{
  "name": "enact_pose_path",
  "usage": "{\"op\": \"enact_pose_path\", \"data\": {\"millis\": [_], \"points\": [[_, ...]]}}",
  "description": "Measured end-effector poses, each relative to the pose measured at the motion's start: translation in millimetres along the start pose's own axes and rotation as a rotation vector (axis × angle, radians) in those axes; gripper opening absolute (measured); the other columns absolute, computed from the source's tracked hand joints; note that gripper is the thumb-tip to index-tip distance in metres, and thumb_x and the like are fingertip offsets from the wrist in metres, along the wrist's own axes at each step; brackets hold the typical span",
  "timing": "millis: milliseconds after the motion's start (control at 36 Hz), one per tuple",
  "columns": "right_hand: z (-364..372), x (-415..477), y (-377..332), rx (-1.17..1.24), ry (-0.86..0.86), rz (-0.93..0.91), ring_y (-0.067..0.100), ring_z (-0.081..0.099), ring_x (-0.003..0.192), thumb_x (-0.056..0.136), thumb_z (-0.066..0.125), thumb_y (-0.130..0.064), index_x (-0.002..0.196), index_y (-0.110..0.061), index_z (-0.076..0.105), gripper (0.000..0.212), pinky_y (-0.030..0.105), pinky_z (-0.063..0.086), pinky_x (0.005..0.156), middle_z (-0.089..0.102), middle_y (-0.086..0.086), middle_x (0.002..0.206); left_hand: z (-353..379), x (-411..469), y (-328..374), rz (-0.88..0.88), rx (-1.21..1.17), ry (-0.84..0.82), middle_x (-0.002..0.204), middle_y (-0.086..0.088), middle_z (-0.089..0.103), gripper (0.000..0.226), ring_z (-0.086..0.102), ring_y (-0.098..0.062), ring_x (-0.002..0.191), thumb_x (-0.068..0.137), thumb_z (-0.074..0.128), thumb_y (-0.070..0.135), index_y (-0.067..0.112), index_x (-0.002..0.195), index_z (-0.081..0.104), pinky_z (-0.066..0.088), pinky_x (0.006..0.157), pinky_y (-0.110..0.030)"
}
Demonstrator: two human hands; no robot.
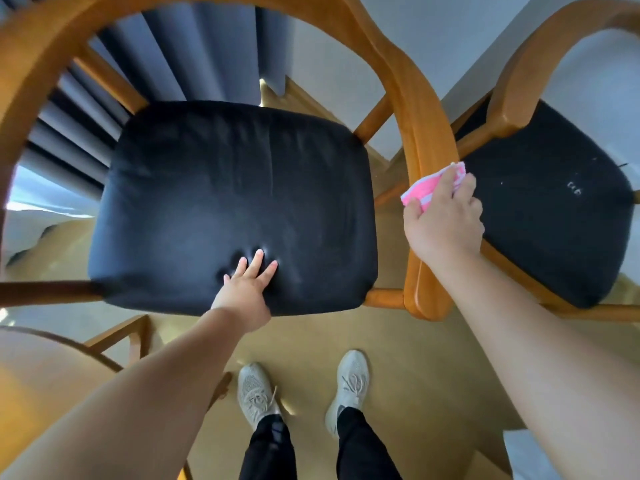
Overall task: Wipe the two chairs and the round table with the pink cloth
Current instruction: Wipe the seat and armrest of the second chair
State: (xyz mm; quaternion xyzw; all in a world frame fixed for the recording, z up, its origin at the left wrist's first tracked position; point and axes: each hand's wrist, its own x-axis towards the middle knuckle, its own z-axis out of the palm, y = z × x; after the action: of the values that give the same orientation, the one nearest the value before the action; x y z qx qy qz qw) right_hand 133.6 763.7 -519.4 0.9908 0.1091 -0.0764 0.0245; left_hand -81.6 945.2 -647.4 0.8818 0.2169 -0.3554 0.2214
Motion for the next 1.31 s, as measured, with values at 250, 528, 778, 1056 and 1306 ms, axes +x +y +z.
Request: {"op": "enact_pose_path", "data": {"millis": [250,528,778,1056,1306], "points": [[3.1,-39.3,11.2,0.038,-0.035,-0.022,0.039,0.031,0.135,0.099,0.042,-0.041,0.155,-0.014,0.003,0.074,0.046,0.049,0.098,0.004,0.016,0.16,0.8,-1.0,1.8,-0.015,0.019,0.009,0.157,0.007,-0.019,0.089,-0.008,-0.024,0.146,0.081,0.047,0.01,0.034,0.151,-0.002,0.011,0.118,-0.046],[6.6,-86.3,14.6,0.065,-0.11,0.048,0.039,0.032,0.133,0.098,0.045,-0.039,0.155,-0.013,-0.003,0.079,0.044,0.05,0.095,-0.002,0.016,0.161,-7.5,-19.8,8.4,-0.019,0.07,0.08,0.159,-0.005,-0.007,0.078,-0.003,-0.025,0.146,0.087,0.045,0.012,0.021,0.152,0.004,0.005,0.119,-0.038],[2.2,-117.8,11.0,0.12,-0.208,0.115,0.038,0.033,0.129,0.098,0.049,-0.035,0.155,-0.011,-0.007,0.084,0.042,0.049,0.095,-0.008,0.018,0.159,-36.8,-77.8,11.0,0.063,0.067,0.188,0.16,-0.005,0.001,0.074,-0.001,-0.019,0.146,0.087,0.042,0.007,0.019,0.152,0.009,0.005,0.119,-0.032],[-46.3,-111.0,-2.3,0.116,-0.512,0.252,0.036,0.047,0.115,0.094,0.05,-0.017,0.143,-0.012,0.036,0.051,0.04,0.039,0.092,0.043,0.015,0.133,-115.1,-143.8,-43.6,0.013,0.026,0.336,0.159,-0.002,0.008,0.073,0.003,-0.018,0.146,0.086,0.044,0.008,0.02,0.151,0.014,0.007,0.118,-0.03],[-83.9,-117.6,-78.4,0.246,-0.258,-0.189,0.016,0.056,0.081,0.095,0.055,-0.007,0.136,-0.025,0.047,0.045,0.023,0.05,0.067,0.034,0.001,0.131,-171.5,-168.1,-111.7,-0.058,0.023,0.475,0.157,-0.004,0.019,0.069,0.01,-0.021,0.145,0.087,0.048,0.012,0.02,0.15,0.021,0.016,0.118,-0.035]]}}
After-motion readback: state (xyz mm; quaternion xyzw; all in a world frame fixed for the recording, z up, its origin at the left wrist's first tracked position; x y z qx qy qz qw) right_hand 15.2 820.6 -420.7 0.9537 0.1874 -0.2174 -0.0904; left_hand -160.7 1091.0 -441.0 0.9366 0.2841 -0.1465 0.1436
